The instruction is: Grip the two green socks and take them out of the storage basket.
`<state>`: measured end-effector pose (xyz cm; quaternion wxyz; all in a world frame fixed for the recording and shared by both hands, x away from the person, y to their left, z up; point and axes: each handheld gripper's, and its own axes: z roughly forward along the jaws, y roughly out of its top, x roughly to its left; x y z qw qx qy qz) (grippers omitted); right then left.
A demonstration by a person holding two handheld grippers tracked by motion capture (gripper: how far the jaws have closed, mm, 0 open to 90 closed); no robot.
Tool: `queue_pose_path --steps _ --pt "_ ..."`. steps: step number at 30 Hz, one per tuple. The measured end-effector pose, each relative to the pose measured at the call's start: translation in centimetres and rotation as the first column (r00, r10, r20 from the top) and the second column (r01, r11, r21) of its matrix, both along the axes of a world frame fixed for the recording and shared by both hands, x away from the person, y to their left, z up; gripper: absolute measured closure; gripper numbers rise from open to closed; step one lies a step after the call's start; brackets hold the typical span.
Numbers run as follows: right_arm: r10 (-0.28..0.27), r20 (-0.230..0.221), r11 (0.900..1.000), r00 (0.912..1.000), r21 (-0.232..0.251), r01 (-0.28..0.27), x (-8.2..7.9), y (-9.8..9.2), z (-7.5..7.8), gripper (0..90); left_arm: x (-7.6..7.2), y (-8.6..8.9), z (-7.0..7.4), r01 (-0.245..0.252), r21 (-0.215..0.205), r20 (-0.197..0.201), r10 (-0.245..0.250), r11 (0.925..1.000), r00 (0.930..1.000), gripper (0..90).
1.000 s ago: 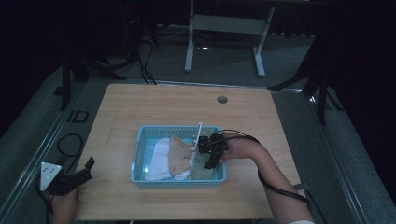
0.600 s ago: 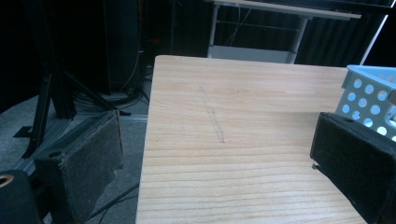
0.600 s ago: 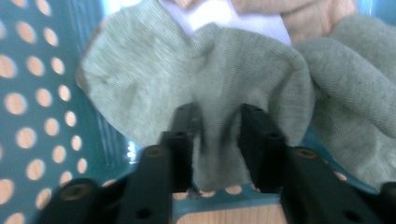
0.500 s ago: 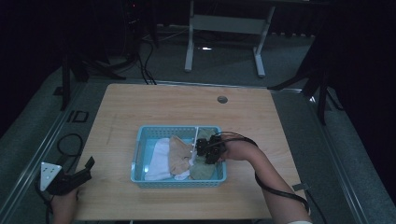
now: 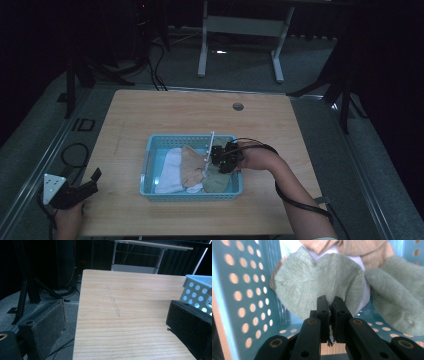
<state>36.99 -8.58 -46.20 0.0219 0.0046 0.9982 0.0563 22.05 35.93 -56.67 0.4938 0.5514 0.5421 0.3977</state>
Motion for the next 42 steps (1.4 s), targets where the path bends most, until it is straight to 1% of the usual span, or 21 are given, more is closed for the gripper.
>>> queue_pose_path --steps 1,2,3,7,10,14,20,23,26,32,38,42 --pt "0.003 -0.004 1.0 1.0 0.004 -0.003 0.0 0.0 0.3 85.4 0.0 0.0 0.0 0.0 -0.001 0.0 0.0 1.0 1.0 2.4" --pt "0.014 0.003 1.0 0.9999 0.008 -0.014 -0.1 0.0 0.7 85.4 0.0 0.0 0.0 0.0 -0.001 -0.001 0.0 1.0 1.0 2.5" --pt "0.005 0.002 1.0 1.0 0.013 -0.005 -0.1 0.0 1.1 85.4 0.0 0.0 0.0 0.0 -0.001 -0.001 0.0 1.0 1.0 2.4" --pt "0.007 0.005 0.999 1.0 0.034 -0.007 -0.1 -0.2 2.2 85.3 0.0 0.0 0.0 0.001 -0.002 -0.002 -0.001 1.0 1.0 2.4" --pt "0.014 0.019 0.999 0.9997 0.039 -0.014 -0.2 -0.5 3.2 85.3 0.0 0.0 0.0 0.0 -0.004 -0.003 0.0 1.0 1.0 2.4" --pt "0.006 0.034 0.998 0.9994 0.068 -0.009 -0.1 -1.1 4.8 85.3 0.0 0.0 0.0 0.0 -0.002 -0.005 0.0 1.0 1.0 2.4" --pt "-0.004 0.067 0.995 0.9978 0.103 -0.002 0.0 -2.5 7.3 85.3 0.0 0.0 0.0 -0.001 -0.002 -0.007 0.001 1.0 1.0 2.5" --pt "-0.023 0.078 0.993 0.9967 0.12 0.014 0.0 -3.4 8.5 85.3 0.0 0.0 0.0 -0.002 -0.004 -0.005 0.002 1.0 1.0 2.5" --pt "-0.044 0.092 0.991 0.9948 0.128 0.032 0.1 -4.6 9.5 85.3 0.0 0.0 0.0 -0.002 -0.003 -0.005 0.002 1.0 1.0 2.4" --pt "-0.1 0.1 0.986 0.9899 0.14 0.086 0.4 -7.6 10.1 85.2 0.0 0.1 0.0 -0.004 -0.006 -0.01 0.004 1.0 0.9999 2.5" --pt "-0.148 0.094 0.982 0.9845 0.132 0.135 0.7 -10.3 9.8 85.2 0.1 0.1 0.0 -0.005 -0.004 -0.01 0.005 1.0 0.9999 2.5" --pt "-0.18 0.092 0.978 0.9794 0.123 0.168 0.8 -12.1 9.4 85.2 0.1 0.1 0.0 -0.006 -0.003 -0.01 0.006 1.0 0.9999 2.5"
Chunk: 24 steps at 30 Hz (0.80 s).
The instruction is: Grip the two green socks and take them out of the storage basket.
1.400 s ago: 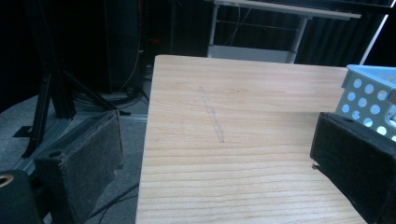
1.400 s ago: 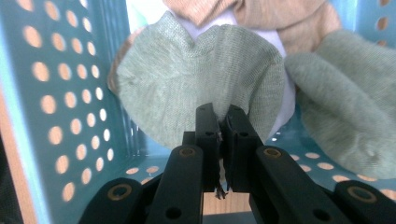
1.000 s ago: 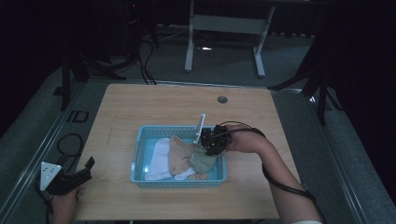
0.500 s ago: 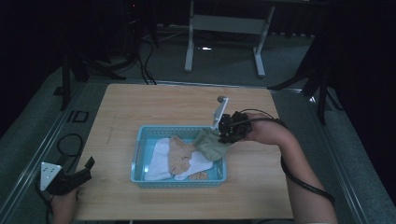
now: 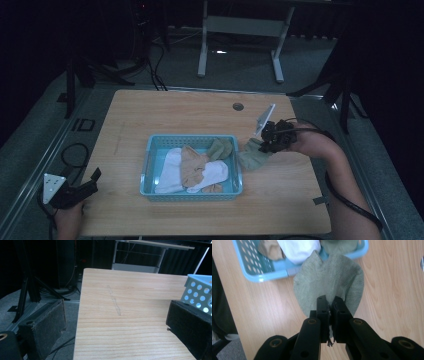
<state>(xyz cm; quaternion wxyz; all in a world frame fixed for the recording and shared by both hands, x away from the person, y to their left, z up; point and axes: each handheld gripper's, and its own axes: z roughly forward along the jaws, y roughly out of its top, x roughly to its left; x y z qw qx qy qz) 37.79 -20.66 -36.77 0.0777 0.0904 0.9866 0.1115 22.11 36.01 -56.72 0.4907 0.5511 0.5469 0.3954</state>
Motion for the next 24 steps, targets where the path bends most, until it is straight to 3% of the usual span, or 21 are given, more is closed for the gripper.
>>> queue_pose_path --steps 4,10,24 --pt "-0.036 -0.013 0.999 0.9993 -0.003 0.036 0.2 -1.7 -0.8 85.1 0.0 0.0 0.0 0.001 0.0 0.001 -0.001 1.0 1.0 2.5" --pt "-0.076 -0.055 0.997 0.9956 -0.015 0.076 0.5 -3.6 -3.2 85.1 0.0 0.0 0.0 0.003 -0.002 -0.001 -0.003 1.0 1.0 2.5" --pt "-0.143 -0.106 0.99 0.984 -0.015 0.142 0.9 -5.7 -8.4 84.9 0.0 0.0 0.0 0.007 -0.001 0.0 -0.007 1.0 1.0 2.5"
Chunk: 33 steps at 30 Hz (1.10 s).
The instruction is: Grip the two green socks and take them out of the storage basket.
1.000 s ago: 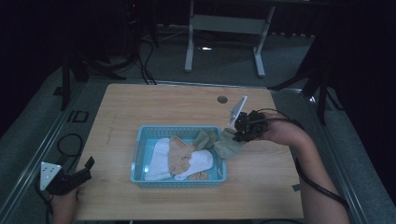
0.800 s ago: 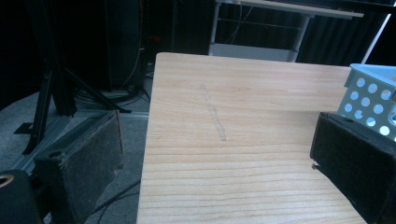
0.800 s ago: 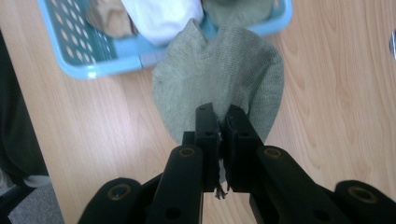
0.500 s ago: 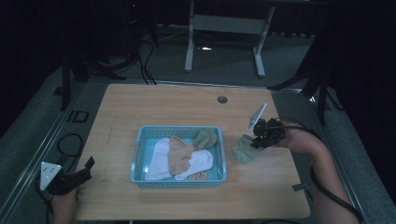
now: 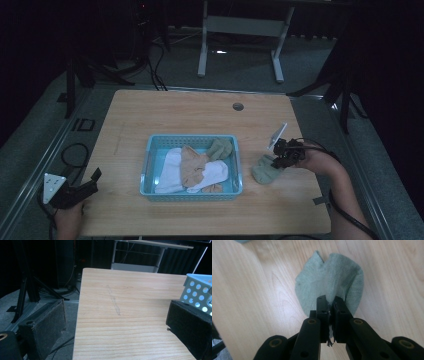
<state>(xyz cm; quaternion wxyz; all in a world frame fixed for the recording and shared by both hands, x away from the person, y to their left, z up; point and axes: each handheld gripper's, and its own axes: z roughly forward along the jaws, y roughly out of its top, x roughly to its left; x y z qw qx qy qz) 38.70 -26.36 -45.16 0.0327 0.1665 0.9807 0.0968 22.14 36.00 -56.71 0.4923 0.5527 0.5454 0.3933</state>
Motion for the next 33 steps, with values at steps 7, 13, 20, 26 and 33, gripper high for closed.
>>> queue_pose_path --steps 7,13,20,26,33 --pt "-0.031 -0.038 0.999 0.9988 -0.02 0.03 0.2 -0.4 -2.8 84.8 0.0 0.0 0.0 0.002 -0.004 -0.001 -0.002 1.0 1.0 2.5" --pt "-0.066 -0.065 0.997 0.9957 -0.048 0.063 0.5 -0.5 -4.7 83.3 0.0 0.0 0.0 0.003 -0.003 -0.001 -0.003 1.0 1.0 2.5" --pt "-0.071 -0.089 0.996 0.9935 -0.063 0.065 0.7 -0.1 -5.1 75.8 0.0 0.0 0.0 0.003 -0.004 -0.001 -0.003 1.0 1.0 2.5" --pt "-0.07 -0.08 0.997 0.9943 -0.042 0.067 0.7 0.1 -3.6 61.6 0.0 0.0 0.0 0.004 -0.004 -0.001 -0.004 1.0 1.0 2.5" --pt "-0.065 -0.048 0.997 0.9968 -0.038 0.063 0.9 0.5 -1.7 53.7 0.0 0.0 0.0 0.004 -0.004 -0.001 -0.004 1.0 1.0 2.5"
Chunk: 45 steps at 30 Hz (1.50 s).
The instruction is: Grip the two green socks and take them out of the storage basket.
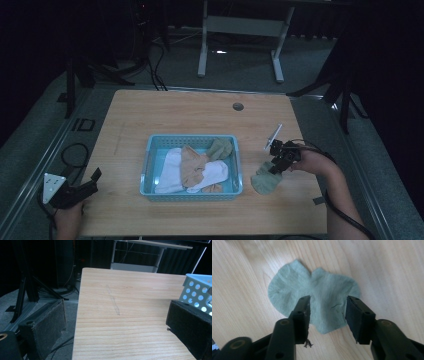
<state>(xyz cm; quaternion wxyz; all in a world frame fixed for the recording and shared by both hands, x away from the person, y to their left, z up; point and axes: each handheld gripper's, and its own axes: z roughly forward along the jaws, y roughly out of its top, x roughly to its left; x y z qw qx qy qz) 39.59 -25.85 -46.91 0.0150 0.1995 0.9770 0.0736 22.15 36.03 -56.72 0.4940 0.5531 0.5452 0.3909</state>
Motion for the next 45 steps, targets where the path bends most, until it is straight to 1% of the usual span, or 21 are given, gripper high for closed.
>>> queue_pose_path --steps 5,8,9,16,20,28,35,41,44,45 --pt "0.01 0.024 1.0 0.9997 -0.003 -0.01 0.2 0.5 1.2 51.8 0.0 0.0 0.0 0.001 0.0 0.0 -0.001 1.0 1.0 2.5" --pt "0.006 0.034 1.0 0.9994 0.013 -0.006 0.4 1.0 2.0 50.8 0.0 0.0 0.0 0.003 0.0 0.0 -0.003 1.0 1.0 2.5" --pt "0.004 0.034 1.0 0.9994 0.01 -0.005 0.4 1.1 2.1 50.8 0.0 0.0 0.0 0.003 0.0 0.0 -0.003 1.0 1.0 2.5" --pt "0.049 0.058 0.999 0.9971 0.008 -0.05 0.5 2.9 4.0 50.5 0.0 0.0 0.0 0.003 0.001 0.0 -0.003 1.0 1.0 2.5" --pt "0.091 0.056 0.996 0.9943 0.0 -0.091 0.6 4.4 4.9 50.1 0.0 0.0 0.0 0.004 -0.001 0.0 -0.004 1.0 1.0 2.5" --pt "0.154 0.071 0.988 0.9856 -0.001 -0.154 0.6 7.5 6.5 50.1 0.0 0.0 0.0 0.007 0.002 0.001 -0.007 1.0 1.0 2.5" --pt "0.197 0.078 0.98 0.9773 0.006 -0.198 0.9 10.2 7.0 49.9 0.0 0.0 0.0 0.01 0.002 0.001 -0.01 0.9999 0.9999 2.5" --pt "0.227 0.074 0.973 0.971 0.013 -0.229 1.2 12.2 6.6 49.9 0.0 0.0 0.0 0.013 0.003 0.003 -0.013 0.9999 0.9999 2.5" --pt "0.239 0.078 0.971 0.9679 0.006 -0.24 1.4 13.2 6.2 49.9 0.0 0.0 0.0 0.014 0.003 0.003 -0.014 0.9999 0.9999 2.5" --pt "0.247 0.081 0.969 0.9656 0.005 -0.248 1.4 13.5 6.1 49.9 0.0 0.0 0.0 0.014 0.003 0.004 -0.014 0.9999 0.9999 2.5"
